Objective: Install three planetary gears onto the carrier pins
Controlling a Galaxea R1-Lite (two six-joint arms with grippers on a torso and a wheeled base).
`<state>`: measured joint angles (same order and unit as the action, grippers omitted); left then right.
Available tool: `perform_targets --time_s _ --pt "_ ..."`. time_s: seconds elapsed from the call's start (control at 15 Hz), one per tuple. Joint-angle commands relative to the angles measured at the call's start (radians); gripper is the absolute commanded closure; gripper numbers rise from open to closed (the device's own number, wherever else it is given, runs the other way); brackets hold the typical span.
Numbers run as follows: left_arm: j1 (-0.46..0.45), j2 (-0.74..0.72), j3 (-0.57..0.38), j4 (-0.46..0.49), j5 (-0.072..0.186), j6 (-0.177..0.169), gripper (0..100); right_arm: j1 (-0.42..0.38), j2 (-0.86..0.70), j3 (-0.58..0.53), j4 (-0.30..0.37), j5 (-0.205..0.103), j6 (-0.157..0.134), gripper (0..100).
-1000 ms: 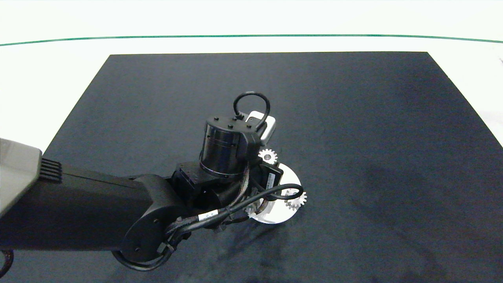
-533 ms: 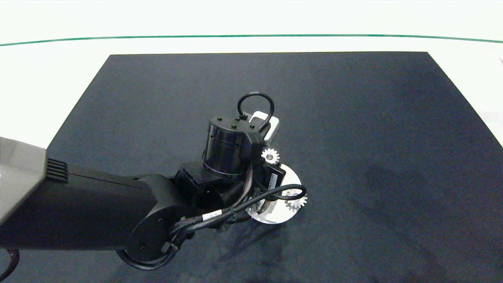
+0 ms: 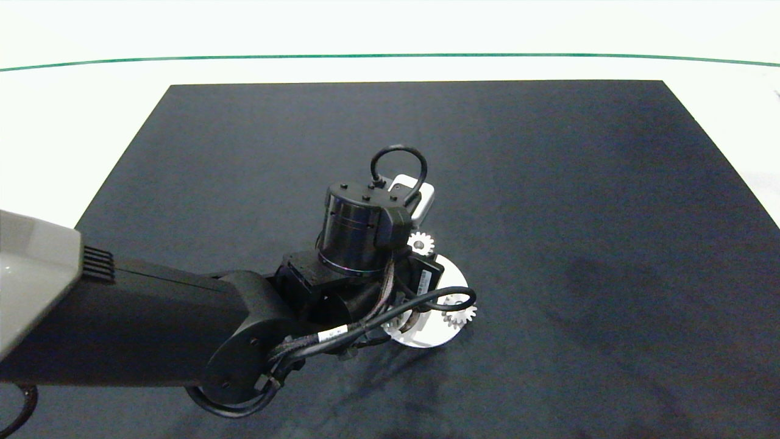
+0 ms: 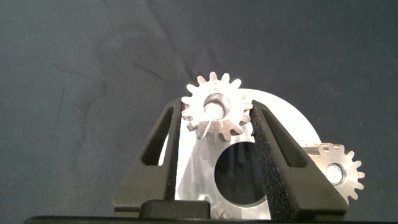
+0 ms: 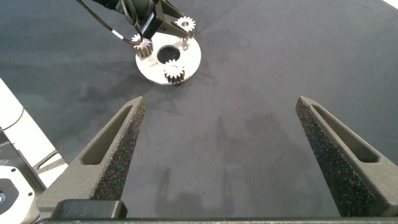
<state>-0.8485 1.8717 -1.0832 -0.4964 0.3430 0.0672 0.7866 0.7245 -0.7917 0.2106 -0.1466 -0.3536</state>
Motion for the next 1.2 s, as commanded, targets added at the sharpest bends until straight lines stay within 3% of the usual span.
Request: perform_targets --time_s 0.07,0.13,0.2,0.8,0.93,1.07,1.2 --pt "0.0 -0.002 0.005 -0.004 0.002 0.0 100 0.0 0.001 0.0 0.001 -0.001 -0.002 0" --pt "0.0 -0.003 0.006 -0.004 0.002 0.0 100 0.0 0.001 0.0 0.003 -0.001 -0.002 0" --pt "-0.001 -0.005 0.005 -0.004 0.002 0.0 0 0.0 0.001 0.0 0.001 -0.001 -0.002 0" --pt "-0.009 -0.02 0.009 -0.004 0.002 -0.001 0 0.002 0.003 0.0 0.003 -0.001 -0.002 0" --pt "0.029 -0.171 0.058 0.007 0.002 0.003 0 0.002 -0.002 0.0 0.001 -0.004 -0.002 0" --pt "0.124 -0.344 0.121 0.044 0.002 0.013 0 -0.007 -0.01 -0.004 0.0 -0.014 -0.002 0" --pt "0.233 -0.488 0.186 0.087 0.002 0.031 0 -0.046 -0.013 -0.012 0.0 -0.054 -0.002 0"
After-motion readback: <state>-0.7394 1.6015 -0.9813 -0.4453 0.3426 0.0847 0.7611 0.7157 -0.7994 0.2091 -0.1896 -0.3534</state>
